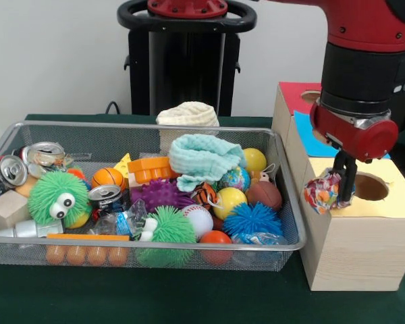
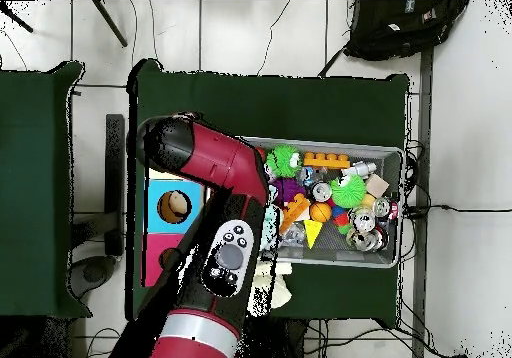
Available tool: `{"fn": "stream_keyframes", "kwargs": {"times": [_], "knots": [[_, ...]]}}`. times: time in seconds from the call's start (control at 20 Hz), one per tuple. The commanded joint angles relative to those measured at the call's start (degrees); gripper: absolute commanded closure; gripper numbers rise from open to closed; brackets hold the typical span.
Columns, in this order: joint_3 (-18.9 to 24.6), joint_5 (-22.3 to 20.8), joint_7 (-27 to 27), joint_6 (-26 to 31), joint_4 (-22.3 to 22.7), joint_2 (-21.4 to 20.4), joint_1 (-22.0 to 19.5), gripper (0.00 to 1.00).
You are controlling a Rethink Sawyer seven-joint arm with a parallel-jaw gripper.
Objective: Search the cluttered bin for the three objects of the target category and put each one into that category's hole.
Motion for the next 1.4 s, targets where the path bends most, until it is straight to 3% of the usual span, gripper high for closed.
{"fn": "stream_keyframes", "kwargs": {"times": [0.05, 0.75, 1.4], "knots": [[2.1, 1.33, 15.53, 8.96, 0.8, 0.3, -0.15, 1.0], [2.32, 2.12, 16.4, 8.47, 1.81, 1.19, 1.07, 1.0], [1.66, 1.87, 16.59, 11.27, -2.53, 2.34, 0.3, 1.0]]}}
